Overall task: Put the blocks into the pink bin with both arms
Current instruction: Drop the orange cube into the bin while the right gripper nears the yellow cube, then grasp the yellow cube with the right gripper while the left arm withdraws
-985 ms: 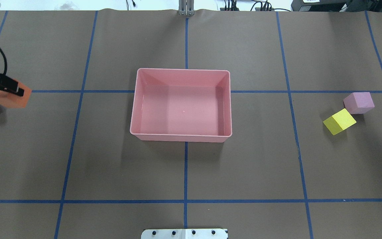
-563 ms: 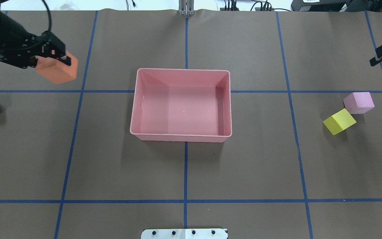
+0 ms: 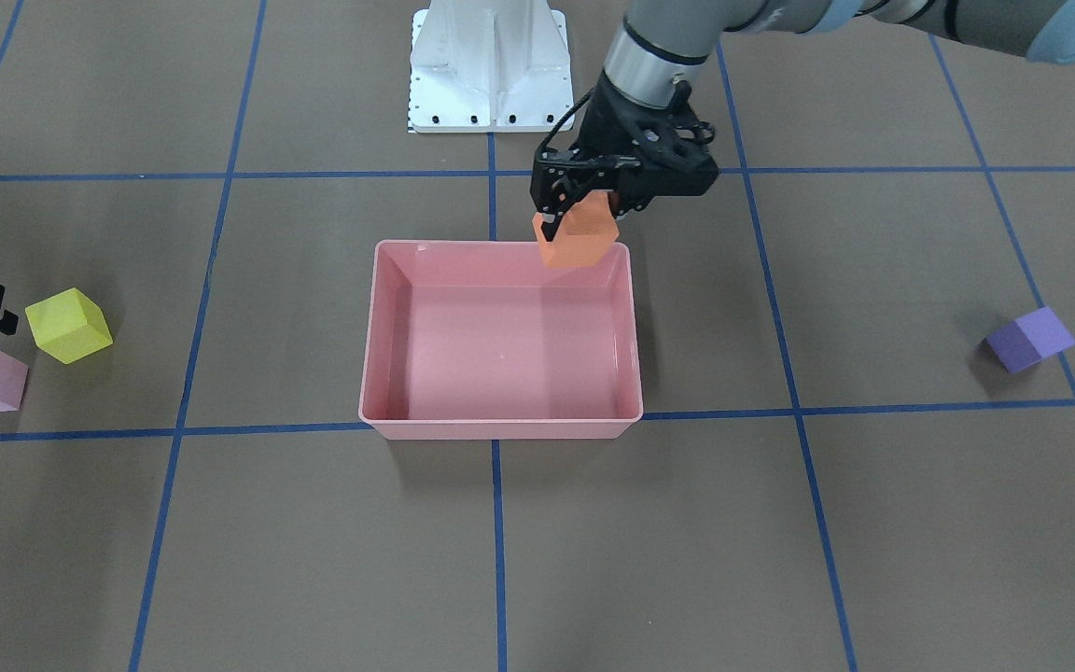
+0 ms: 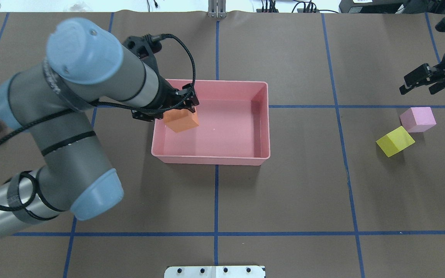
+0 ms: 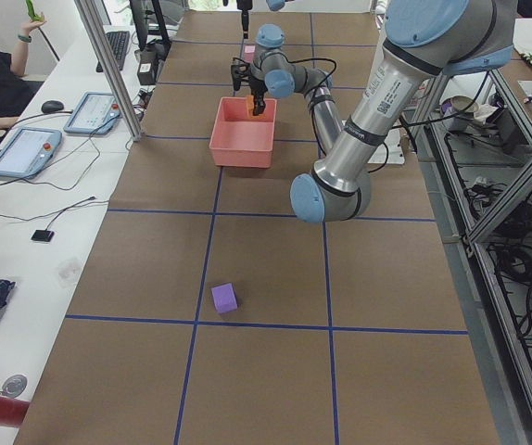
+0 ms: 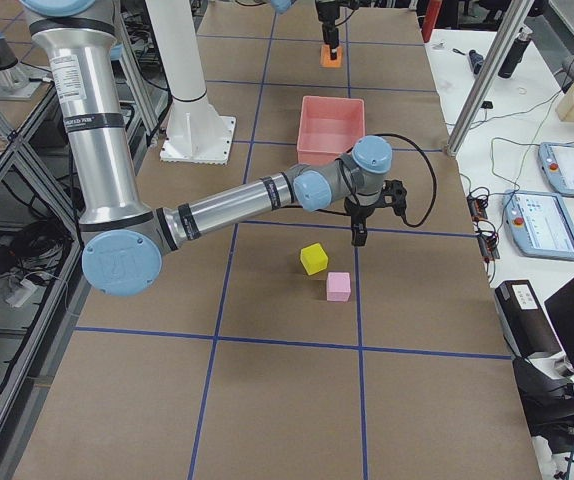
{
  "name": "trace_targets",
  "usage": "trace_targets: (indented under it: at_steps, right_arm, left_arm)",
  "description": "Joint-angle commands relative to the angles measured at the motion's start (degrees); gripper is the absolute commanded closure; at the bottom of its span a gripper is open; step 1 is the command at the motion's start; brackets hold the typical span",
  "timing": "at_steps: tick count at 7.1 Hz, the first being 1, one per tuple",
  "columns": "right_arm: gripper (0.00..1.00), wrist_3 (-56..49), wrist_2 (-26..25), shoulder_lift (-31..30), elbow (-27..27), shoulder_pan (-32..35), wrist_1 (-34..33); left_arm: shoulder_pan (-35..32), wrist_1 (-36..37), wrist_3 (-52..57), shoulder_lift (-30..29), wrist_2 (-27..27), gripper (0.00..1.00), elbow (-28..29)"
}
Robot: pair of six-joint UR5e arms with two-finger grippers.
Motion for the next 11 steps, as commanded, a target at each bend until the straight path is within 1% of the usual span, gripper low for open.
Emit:
trace_targets:
  at_steps: [1,2,3,4,5,7,11]
  right_arm:
    - [0.0,0.1,-3.9,-0.3,-0.3,-4.3,4.6]
    - [0.0,-0.1,-4.7,-1.0,-1.4,-4.9,7.1]
    - [0.0,0.0,-5.5,-1.0,-1.6,-6.7,7.2]
    - [0.0,-0.4,-7.5,-1.1,-1.7,-7.5,7.2]
    - [0.0,-2.0,-8.3,-1.2,-1.8,-8.0,7.2]
    - [0.0,-8.4,-8.4,-2.6,-2.6,-8.4,7.1]
    - [0.0,-9.6,-8.4,-4.5,-3.9,-11.5,6.8]
  left_arm:
    - [4.7,-3.5,-2.6,-3.0,6.2,1.0,5.7]
    - [4.9,-4.7,-2.9,-5.2,6.5,1.0,9.1]
    - [4.9,-4.9,-3.0,-7.6,6.7,0.83,12.8]
    - [4.9,-5.0,-3.0,-10.3,8.3,0.18,15.8]
    - [4.9,-5.0,-3.0,-11.2,9.5,0.0,17.1]
    - [4.9,-5.0,-2.9,-11.2,9.6,0.0,17.3]
    - [5.1,-5.4,-2.9,-11.2,9.8,0.0,18.2]
